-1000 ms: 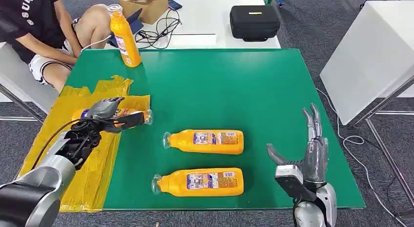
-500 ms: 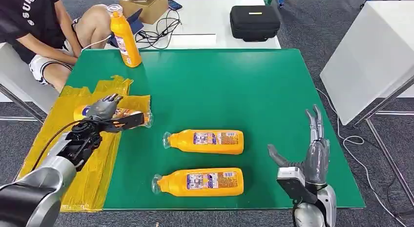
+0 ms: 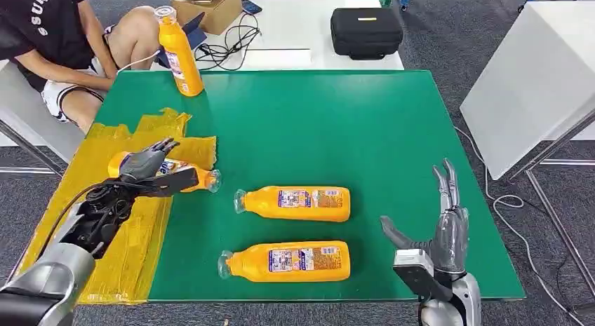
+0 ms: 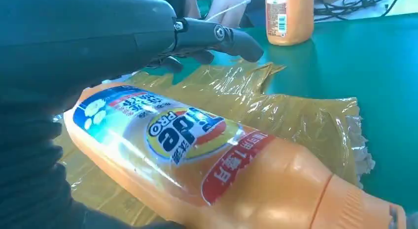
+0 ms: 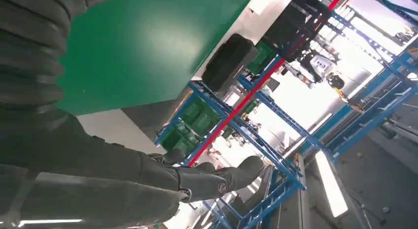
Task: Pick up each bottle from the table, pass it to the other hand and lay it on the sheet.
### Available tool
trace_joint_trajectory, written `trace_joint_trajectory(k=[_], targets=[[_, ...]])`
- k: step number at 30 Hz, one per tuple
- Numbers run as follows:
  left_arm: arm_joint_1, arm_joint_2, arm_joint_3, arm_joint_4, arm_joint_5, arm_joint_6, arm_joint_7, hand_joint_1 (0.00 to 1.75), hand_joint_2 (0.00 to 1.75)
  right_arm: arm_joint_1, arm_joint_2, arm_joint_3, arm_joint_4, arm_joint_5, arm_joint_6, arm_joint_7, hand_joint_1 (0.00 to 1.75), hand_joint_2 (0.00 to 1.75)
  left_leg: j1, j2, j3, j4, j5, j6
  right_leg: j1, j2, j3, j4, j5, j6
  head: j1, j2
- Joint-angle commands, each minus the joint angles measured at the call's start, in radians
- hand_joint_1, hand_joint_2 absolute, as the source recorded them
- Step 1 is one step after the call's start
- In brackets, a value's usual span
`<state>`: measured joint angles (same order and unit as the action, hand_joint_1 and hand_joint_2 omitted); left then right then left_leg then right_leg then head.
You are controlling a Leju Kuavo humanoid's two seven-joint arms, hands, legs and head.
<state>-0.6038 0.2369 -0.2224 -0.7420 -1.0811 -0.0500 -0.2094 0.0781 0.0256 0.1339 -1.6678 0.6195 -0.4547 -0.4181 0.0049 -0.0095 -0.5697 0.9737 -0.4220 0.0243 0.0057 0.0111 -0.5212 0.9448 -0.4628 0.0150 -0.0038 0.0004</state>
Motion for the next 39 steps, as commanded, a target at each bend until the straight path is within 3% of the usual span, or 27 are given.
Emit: trace_joint_trajectory(k=[1, 7, 12, 13, 14, 15, 17, 21, 25, 34, 39], targets=[[0.022, 0.022, 0.001, -0.099, 0.029, -0.031, -0.039, 0.00, 1.75, -0.005, -0.001, 0.015, 0.012, 0.004, -0.005, 0.001, 0.00, 1.75, 0.001, 0.002, 0.003, 0.001, -0.002, -0.001, 0.001, 0.000, 0.003, 0.000, -0.001, 0.001, 0.000, 0.000], [0.124, 0.055, 0.018, -0.376, 0.220, -0.094, -0.133, 0.00, 1.75, 0.009, 0.000, 0.008, -0.028, 0.023, 0.012, 0.022, 0.00, 1.75, 0.000, 0.001, 0.002, 0.001, -0.002, -0.001, 0.000, 0.000, 0.002, 0.000, -0.001, 0.001, 0.000, 0.000], [0.227, -0.009, 0.058, -0.539, 0.437, -0.146, -0.215, 0.00, 1.75, -0.078, -0.001, 0.064, 0.034, 0.180, -0.009, 0.068, 0.00, 1.75, 0.000, 0.005, 0.006, 0.001, -0.004, -0.001, 0.000, 0.003, 0.005, 0.000, -0.002, 0.001, 0.000, 0.000], [0.244, -0.026, 0.049, -0.555, 0.449, -0.148, -0.221, 0.00, 1.75, -0.100, -0.003, 0.078, 0.051, 0.211, 0.013, 0.093, 0.00, 1.75, 0.000, 0.003, 0.003, 0.000, -0.002, -0.001, 0.000, 0.002, 0.003, -0.001, -0.001, 0.001, 0.000, 0.000], [0.270, -0.061, 0.047, -0.579, 0.501, -0.164, -0.254, 0.00, 1.75, -0.137, -0.042, 0.116, 0.101, 0.344, 0.149, 0.205, 0.00, 1.75, 0.000, 0.004, 0.005, 0.001, -0.003, -0.001, 0.001, 0.002, 0.005, -0.001, -0.001, 0.001, 0.000, 0.000], [0.285, -0.088, 0.040, -0.594, 0.519, -0.169, -0.269, 0.00, 1.75, -0.172, -0.052, 0.130, 0.129, 0.379, 0.228, 0.252, 0.00, 1.75, 0.000, 0.004, 0.005, 0.000, -0.002, -0.001, 0.000, 0.002, 0.005, -0.002, -0.001, 0.002, 0.000, 0.000], [0.292, -0.139, -0.004, -0.600, 0.527, -0.137, -0.313, 0.00, 1.75, -0.249, -0.069, 0.132, 0.228, 0.367, 0.303, 0.269, 0.00, 1.75, 0.000, 0.006, 0.008, 0.000, -0.003, 0.000, 0.000, 0.003, 0.007, -0.003, 0.000, 0.003, 0.000, 0.000], [0.366, -0.181, -0.038, -0.665, 0.615, -0.159, -0.413, 0.00, 1.75, -0.347, -0.076, 0.133, 0.330, 0.292, 0.327, 0.205, 0.00, 1.75, 0.000, 0.002, 0.003, -0.001, 0.000, 0.001, 0.000, 0.000, 0.003, -0.002, 0.001, 0.002, 0.000, 0.000], [0.435, -0.216, -0.040, -0.716, 0.657, -0.191, -0.440, 0.00, 1.75, -0.431, -0.093, 0.152, 0.405, 0.225, 0.353, 0.216, 0.00, 1.75, -0.002, 0.006, 0.004, -0.001, -0.001, 0.002, -0.003, 0.004, 0.004, -0.002, 0.001, 0.002, 0.000, 0.000], [0.424, -0.218, -0.026, -0.705, 0.656, -0.196, -0.441, 0.00, 1.75, -0.432, -0.095, 0.164, 0.412, 0.207, 0.349, 0.220, 0.00, 1.75, -0.002, 0.000, 0.003, 0.000, 0.000, 0.001, -0.003, -0.001, 0.002, -0.001, 0.000, 0.001, 0.000, 0.000], [0.443, -0.246, -0.006, -0.706, 0.656, -0.215, -0.446, 0.00, 1.75, -0.543, -0.051, 0.213, 0.590, 0.128, 0.441, 0.216, 0.00, 1.75, -0.002, 0.003, 0.002, 0.000, 0.000, 0.001, -0.002, 0.003, 0.001, 0.000, 0.001, 0.001, 0.000, 0.000]])
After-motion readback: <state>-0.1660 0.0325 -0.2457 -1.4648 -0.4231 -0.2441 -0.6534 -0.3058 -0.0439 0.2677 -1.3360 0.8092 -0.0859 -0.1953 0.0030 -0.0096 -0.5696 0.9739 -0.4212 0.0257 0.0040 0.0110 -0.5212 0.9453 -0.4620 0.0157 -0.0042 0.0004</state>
